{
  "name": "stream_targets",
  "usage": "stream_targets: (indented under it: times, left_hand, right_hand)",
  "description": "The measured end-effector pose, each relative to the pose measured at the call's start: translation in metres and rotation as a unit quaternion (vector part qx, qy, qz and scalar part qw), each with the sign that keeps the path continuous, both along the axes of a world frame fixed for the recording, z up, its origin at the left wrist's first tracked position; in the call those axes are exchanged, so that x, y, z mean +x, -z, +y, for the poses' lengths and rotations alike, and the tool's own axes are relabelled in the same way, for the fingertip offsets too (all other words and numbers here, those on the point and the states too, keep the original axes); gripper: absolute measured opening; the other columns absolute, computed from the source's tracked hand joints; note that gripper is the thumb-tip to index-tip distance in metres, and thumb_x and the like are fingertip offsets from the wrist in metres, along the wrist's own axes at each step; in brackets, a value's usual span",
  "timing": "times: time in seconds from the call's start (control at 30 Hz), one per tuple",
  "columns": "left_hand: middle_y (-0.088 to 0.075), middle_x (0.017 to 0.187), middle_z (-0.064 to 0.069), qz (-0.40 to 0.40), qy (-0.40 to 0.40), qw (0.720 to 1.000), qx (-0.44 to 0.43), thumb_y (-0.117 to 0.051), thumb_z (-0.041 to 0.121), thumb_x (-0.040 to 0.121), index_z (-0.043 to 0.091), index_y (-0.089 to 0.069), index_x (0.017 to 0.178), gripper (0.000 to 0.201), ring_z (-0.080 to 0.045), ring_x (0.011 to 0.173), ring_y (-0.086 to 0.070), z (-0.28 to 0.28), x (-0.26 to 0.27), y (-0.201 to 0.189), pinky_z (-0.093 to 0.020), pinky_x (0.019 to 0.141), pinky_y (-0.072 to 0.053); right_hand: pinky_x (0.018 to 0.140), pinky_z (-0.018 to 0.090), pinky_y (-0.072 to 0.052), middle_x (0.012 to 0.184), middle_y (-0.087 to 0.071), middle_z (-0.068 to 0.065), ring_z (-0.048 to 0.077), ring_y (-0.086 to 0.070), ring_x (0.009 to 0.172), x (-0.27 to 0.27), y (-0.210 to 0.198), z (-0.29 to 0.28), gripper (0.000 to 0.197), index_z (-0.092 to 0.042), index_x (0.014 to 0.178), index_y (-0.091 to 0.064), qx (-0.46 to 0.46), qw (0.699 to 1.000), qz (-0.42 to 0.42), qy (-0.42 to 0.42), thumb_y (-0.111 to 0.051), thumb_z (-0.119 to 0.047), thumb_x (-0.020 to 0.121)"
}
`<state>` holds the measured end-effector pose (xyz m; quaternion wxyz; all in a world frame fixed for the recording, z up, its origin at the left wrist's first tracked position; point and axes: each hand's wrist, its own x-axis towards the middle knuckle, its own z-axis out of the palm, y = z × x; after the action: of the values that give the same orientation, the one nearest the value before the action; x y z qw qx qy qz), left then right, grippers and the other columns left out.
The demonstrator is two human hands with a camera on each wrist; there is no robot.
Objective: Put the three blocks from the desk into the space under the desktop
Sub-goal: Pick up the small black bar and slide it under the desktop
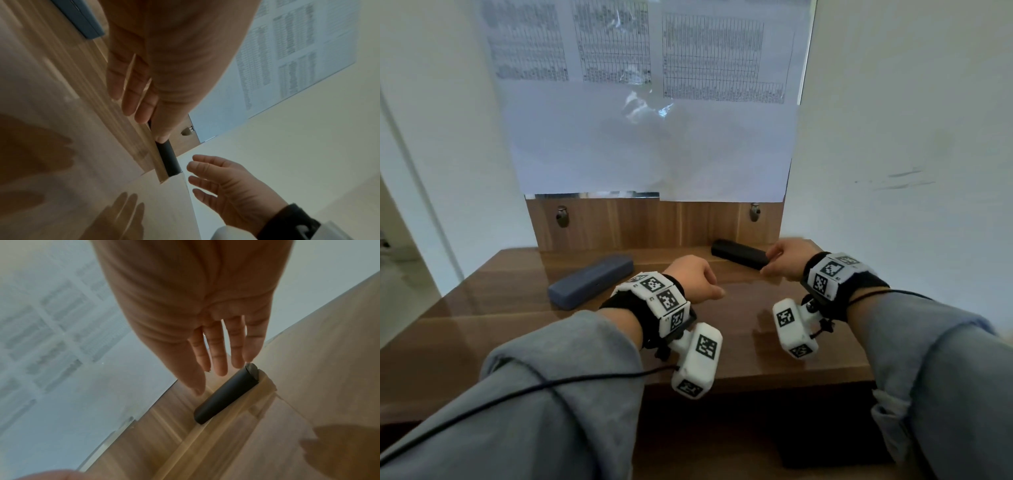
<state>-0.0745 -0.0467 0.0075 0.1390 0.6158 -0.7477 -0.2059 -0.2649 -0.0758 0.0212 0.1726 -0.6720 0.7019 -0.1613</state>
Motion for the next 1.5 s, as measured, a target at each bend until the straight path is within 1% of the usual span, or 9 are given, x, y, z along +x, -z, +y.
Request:
stream_targets:
  times: [0.07,0.23,0.33,0.43,0.7,0.8,0.97,1.27,1.5]
  left_hand:
    - [-0.069,0.115,-0.004,0.002,-0.011,1.0,-0.005,-0.069,0.034,0.086,0.011,-0.069,0.112,0.034,-0.019,0.104,-0.065,-0.017,-0.003,0.003,-0.029,0.085,-0.051]
    - [-0.064,0.121,-0.004,0.005,-0.037,0.999,-0.009,-0.07,0.035,0.085,0.014,-0.063,0.117,0.04,-0.02,0.112,-0.059,-0.055,-0.012,0.014,-0.031,0.093,-0.049]
    - [-0.061,0.124,-0.004,-0.001,-0.038,0.999,-0.008,-0.069,0.034,0.086,0.013,-0.06,0.122,0.043,-0.021,0.114,-0.057,-0.07,-0.015,0.017,-0.031,0.094,-0.047]
    - [-0.059,0.127,-0.005,-0.004,-0.04,0.999,-0.009,-0.069,0.034,0.086,0.013,-0.057,0.125,0.046,-0.021,0.116,-0.056,-0.079,-0.018,0.02,-0.032,0.095,-0.046]
    - [-0.056,0.133,-0.006,0.006,-0.052,0.999,-0.007,-0.069,0.033,0.086,0.013,-0.05,0.134,0.055,-0.022,0.12,-0.055,-0.083,-0.021,0.023,-0.033,0.098,-0.047]
    - [-0.052,0.138,-0.007,0.004,-0.056,0.998,-0.004,-0.07,0.034,0.085,0.014,-0.045,0.138,0.062,-0.023,0.122,-0.055,-0.079,-0.022,0.022,-0.034,0.099,-0.048]
    - [-0.046,0.14,-0.009,-0.032,-0.053,0.998,-0.019,-0.071,0.034,0.083,0.016,-0.041,0.142,0.069,-0.027,0.128,-0.048,-0.066,-0.025,0.022,-0.039,0.105,-0.044]
    - [-0.039,0.148,-0.006,-0.131,-0.008,0.991,0.013,-0.073,0.038,0.08,0.02,-0.032,0.148,0.082,-0.033,0.136,-0.035,-0.02,-0.034,0.024,-0.041,0.109,-0.035]
    - [-0.06,0.129,-0.004,-0.179,0.07,0.981,0.017,-0.071,0.04,0.081,0.017,-0.057,0.129,0.055,-0.027,0.119,-0.052,0.035,-0.045,0.025,-0.036,0.103,-0.041]
  right_hand:
    - [0.058,0.022,-0.044,0.116,-0.069,0.012,0.023,-0.063,0.09,-0.003,0.002,-0.016,0.037,-0.01,0.114,-0.066,0.01,1.0,0.012,0.018,-0.072,-0.021,0.079]
    - [0.079,0.027,-0.042,0.129,-0.059,0.01,0.026,-0.057,0.116,-0.008,0.01,-0.051,0.061,-0.01,0.132,-0.049,0.035,0.997,0.05,0.046,-0.074,-0.027,0.08]
    - [0.079,0.03,-0.049,0.122,-0.062,0.011,0.025,-0.062,0.101,-0.011,0.021,-0.069,0.064,-0.011,0.131,-0.048,0.068,0.993,0.082,0.052,-0.074,-0.031,0.077]
    - [0.064,0.028,-0.047,0.103,-0.066,0.009,0.02,-0.058,0.077,-0.011,0.031,-0.082,0.054,-0.009,0.12,-0.056,0.075,0.989,0.119,0.042,-0.073,-0.035,0.077]
    - [0.063,0.025,-0.045,0.091,-0.062,0.006,0.02,-0.058,0.08,-0.005,0.034,-0.091,0.045,-0.005,0.113,-0.064,0.092,0.982,0.161,0.038,-0.071,-0.036,0.08]
    - [0.071,0.028,-0.053,0.087,-0.065,0.006,0.022,-0.063,0.078,-0.004,0.035,-0.087,0.045,-0.005,0.106,-0.067,0.099,0.981,0.16,0.037,-0.076,-0.035,0.073]
    - [0.082,0.035,-0.058,0.095,-0.071,0.008,0.026,-0.07,0.091,-0.008,0.029,-0.069,0.054,-0.007,0.105,-0.068,0.125,0.978,0.165,0.014,-0.082,-0.036,0.061]
    - [0.084,0.032,-0.056,0.116,-0.07,0.008,0.023,-0.066,0.098,-0.019,0.02,0.001,0.055,-0.011,0.121,-0.066,0.164,0.967,0.179,-0.075,-0.082,-0.022,0.07]
    - [0.076,0.026,-0.048,0.122,-0.067,0.005,0.024,-0.063,0.11,-0.04,0.017,0.068,0.056,-0.011,0.126,-0.063,0.159,0.965,0.165,-0.123,-0.081,-0.017,0.073]
